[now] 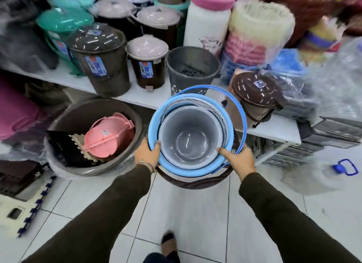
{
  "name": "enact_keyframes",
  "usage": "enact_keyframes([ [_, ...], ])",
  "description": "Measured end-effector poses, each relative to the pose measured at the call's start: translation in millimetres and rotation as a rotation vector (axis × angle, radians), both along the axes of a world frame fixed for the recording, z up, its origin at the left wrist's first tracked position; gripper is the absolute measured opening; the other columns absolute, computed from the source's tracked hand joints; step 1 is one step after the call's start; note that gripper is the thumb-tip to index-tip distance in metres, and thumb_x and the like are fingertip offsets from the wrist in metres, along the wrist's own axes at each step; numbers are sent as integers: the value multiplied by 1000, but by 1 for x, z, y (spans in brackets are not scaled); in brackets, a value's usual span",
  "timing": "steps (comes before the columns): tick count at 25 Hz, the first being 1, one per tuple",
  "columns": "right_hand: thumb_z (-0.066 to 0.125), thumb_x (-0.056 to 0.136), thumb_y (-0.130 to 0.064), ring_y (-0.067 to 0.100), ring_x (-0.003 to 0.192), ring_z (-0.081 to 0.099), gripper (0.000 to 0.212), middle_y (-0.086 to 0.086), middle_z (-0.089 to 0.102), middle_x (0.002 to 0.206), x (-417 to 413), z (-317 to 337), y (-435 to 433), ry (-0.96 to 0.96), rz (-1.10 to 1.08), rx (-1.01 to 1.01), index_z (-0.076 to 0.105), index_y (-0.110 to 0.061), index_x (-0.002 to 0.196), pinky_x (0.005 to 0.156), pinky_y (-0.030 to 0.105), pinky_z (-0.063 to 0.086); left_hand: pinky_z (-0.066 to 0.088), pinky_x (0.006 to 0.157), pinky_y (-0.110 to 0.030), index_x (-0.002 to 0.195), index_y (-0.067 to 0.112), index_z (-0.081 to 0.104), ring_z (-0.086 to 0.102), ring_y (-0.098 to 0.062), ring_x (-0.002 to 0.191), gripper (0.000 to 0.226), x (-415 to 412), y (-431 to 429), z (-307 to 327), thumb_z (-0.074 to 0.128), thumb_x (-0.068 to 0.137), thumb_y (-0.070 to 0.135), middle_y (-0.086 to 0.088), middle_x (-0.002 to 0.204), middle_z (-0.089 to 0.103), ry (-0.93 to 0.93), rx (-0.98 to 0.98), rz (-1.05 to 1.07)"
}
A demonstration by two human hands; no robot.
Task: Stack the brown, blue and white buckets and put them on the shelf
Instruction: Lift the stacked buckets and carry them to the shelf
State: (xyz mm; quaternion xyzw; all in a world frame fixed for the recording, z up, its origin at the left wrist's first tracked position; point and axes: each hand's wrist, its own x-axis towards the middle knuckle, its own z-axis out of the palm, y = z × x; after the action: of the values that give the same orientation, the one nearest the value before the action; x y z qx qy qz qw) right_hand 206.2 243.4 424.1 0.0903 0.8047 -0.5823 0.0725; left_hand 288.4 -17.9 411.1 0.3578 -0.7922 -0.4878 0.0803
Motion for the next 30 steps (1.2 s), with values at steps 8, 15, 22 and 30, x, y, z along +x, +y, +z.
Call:
enact_keyframes([
  [8,86,52,-42,22,91,73,41,0,78,94,-48,192,1,293,-11,-3,68,-28,86,89,48,57,38,81,-26,114,13,60,62,-32,102,30,-49,-8,190,58,92,33,-5,97,67,299,-81,5],
  [15,89,61,-26,25,92,73,49,7,77,98,-203,253,-49,366,-34,-42,71,-12,104,91,43,56,46,89,-35,118,12,59,62,-34,104,36,-213,-62,261,57,92,35,-15,110,69,362,-122,-55],
  [22,87,65,-33,28,81,66,56,17,70,91,-366,202,-102,67,-69,149,68,6,99,77,41,53,44,98,-41,120,7,61,59,-40,113,44,-383,-121,213,55,93,40,-21,119,67,15,-82,-126],
  [30,88,67,-29,35,102,69,54,21,74,109,-412,95,-149,-171,-146,254,70,0,109,95,44,53,42,107,-40,134,9,54,54,-38,124,50,-449,-153,104,57,92,36,-21,133,60,-347,17,-187],
])
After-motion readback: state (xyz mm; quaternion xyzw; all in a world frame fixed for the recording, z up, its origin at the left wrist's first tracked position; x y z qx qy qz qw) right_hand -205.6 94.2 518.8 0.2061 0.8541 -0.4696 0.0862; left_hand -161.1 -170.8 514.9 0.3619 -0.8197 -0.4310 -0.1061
